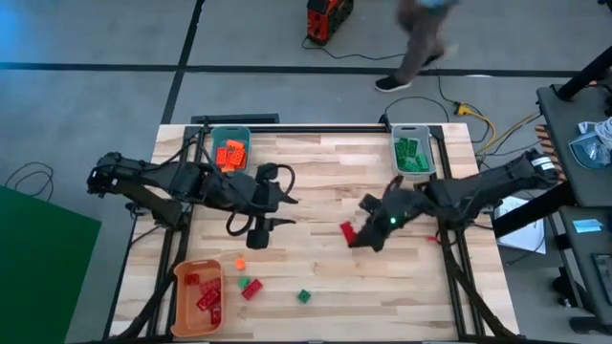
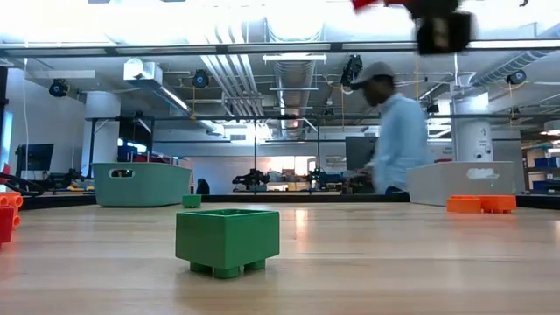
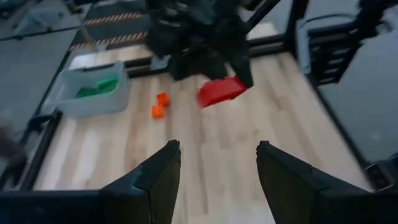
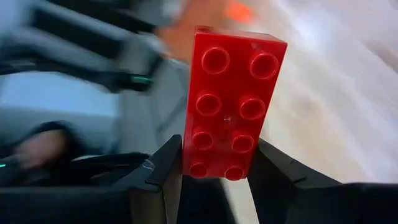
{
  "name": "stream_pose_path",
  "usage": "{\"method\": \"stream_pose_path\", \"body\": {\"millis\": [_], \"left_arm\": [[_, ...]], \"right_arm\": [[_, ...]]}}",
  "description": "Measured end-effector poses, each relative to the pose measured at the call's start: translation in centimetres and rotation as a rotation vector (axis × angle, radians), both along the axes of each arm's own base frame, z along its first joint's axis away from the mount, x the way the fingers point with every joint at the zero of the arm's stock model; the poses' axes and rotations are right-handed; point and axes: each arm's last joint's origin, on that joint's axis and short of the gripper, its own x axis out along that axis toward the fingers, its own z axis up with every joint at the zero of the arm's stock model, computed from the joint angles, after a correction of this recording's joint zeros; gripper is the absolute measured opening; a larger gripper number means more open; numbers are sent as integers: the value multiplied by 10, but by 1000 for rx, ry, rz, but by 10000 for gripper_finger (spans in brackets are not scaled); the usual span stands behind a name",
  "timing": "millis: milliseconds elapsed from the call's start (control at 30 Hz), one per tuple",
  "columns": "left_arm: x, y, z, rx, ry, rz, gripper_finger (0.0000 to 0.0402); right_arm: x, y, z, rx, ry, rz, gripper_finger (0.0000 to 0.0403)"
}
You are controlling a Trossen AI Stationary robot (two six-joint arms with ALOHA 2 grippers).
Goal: Sort blocks
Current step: Put the right red game piece into the orange bin
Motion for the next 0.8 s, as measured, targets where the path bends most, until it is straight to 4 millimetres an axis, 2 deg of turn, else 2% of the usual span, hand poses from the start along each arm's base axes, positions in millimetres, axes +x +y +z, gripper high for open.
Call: {"method": "stream_pose_path", "body": {"millis": [100,267,433,533,667,800], "left_arm": [[6,-1,-4,-31,10,-44,187],[26,-1,-12,-81,-10,-135,176],[44,8,-22,-90,-7,-197,157],[54,14,-23,-182,-39,-250,153],[66,10,-22,-252,-107,-318,153],[74,8,-28,-283,-96,-339,153]], "right_arm": [[9,-12,12,35,-154,68,135],[19,-23,13,92,-196,188,135],[34,-19,10,143,-193,363,135],[43,-17,11,148,-201,418,135],[54,-16,22,116,-271,478,135],[63,-16,34,117,-314,530,135]]}}
